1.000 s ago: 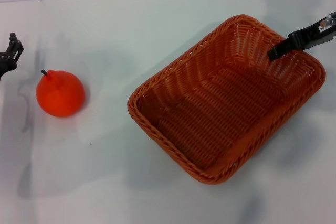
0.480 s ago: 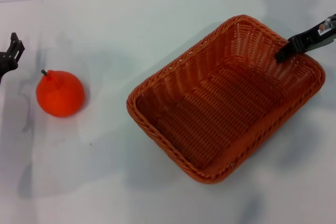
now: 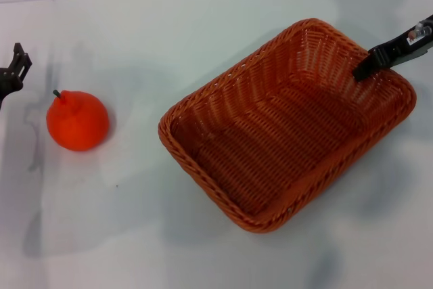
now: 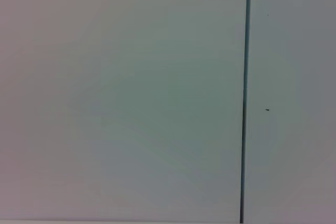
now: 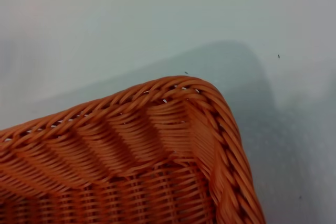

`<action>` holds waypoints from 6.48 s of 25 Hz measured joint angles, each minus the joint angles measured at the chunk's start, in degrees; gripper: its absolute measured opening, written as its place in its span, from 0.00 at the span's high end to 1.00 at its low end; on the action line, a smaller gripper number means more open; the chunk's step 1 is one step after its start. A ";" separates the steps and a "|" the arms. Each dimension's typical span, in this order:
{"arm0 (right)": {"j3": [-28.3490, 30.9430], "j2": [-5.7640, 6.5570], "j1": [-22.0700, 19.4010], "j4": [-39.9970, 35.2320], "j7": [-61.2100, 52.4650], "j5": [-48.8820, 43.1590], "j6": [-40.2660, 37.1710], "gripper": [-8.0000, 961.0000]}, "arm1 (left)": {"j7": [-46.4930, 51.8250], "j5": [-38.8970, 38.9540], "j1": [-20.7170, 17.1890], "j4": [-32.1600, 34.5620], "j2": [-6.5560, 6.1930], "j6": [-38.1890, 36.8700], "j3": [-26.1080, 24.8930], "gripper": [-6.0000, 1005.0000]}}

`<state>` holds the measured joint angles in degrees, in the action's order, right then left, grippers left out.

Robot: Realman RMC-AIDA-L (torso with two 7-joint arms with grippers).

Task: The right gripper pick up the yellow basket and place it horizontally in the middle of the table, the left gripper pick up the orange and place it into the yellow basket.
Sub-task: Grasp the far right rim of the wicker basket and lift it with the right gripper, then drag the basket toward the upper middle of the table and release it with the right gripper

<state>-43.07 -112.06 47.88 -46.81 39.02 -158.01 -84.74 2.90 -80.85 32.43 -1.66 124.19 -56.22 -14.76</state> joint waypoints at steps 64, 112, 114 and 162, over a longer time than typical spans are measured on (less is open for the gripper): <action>8.06 0.31 -11.25 -3.60 7.06 23.72 -0.58 0.76 | -0.09 -0.53 0.00 0.34 -0.18 0.57 0.00 0.10; 11.98 -4.39 -13.29 8.15 9.52 38.87 13.43 0.74 | -0.09 -0.53 -0.16 0.44 -0.17 0.23 0.00 0.10; 11.97 -4.40 -13.29 8.57 9.42 38.87 13.70 0.74 | -0.09 -0.53 -0.17 0.46 -0.17 0.23 -0.01 0.10; 12.67 -3.52 -13.81 11.92 8.78 38.87 17.28 0.55 | -0.09 -0.53 -0.44 0.25 -0.08 0.14 0.05 0.10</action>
<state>-30.41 -115.58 34.07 -34.88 47.80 -119.15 -67.46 2.81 -81.38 31.99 -1.41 124.10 -56.08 -14.71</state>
